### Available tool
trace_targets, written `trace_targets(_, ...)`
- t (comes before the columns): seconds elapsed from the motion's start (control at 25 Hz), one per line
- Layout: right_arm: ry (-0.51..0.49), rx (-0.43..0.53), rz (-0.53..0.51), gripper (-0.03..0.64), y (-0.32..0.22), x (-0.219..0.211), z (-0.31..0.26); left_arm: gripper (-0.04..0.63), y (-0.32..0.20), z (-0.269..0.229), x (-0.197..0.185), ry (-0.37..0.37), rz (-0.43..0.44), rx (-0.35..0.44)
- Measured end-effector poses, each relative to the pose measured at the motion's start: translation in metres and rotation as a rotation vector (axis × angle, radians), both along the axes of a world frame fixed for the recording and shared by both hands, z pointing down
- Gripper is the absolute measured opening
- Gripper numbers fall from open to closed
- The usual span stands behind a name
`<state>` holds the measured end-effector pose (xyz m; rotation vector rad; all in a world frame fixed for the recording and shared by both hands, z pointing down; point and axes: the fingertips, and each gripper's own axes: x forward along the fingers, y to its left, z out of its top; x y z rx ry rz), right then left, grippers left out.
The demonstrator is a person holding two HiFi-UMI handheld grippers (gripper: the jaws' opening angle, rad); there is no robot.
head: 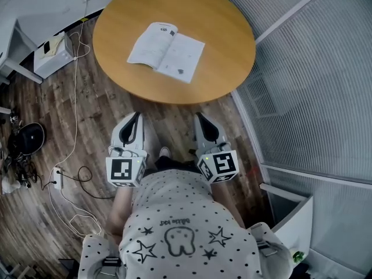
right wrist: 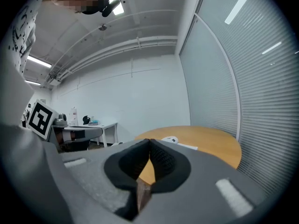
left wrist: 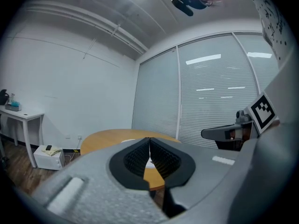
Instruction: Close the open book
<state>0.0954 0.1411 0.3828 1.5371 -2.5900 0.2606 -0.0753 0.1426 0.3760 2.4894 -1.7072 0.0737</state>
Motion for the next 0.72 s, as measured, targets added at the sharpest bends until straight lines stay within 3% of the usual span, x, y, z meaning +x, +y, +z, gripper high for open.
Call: trace_targets(0.72, -0.021, -0.03, 0.023, 0.005, -0.025, 0.034, 0.015, 0.011, -0.027, 0.01, 0.025, -0.017, 0.037, -0.029)
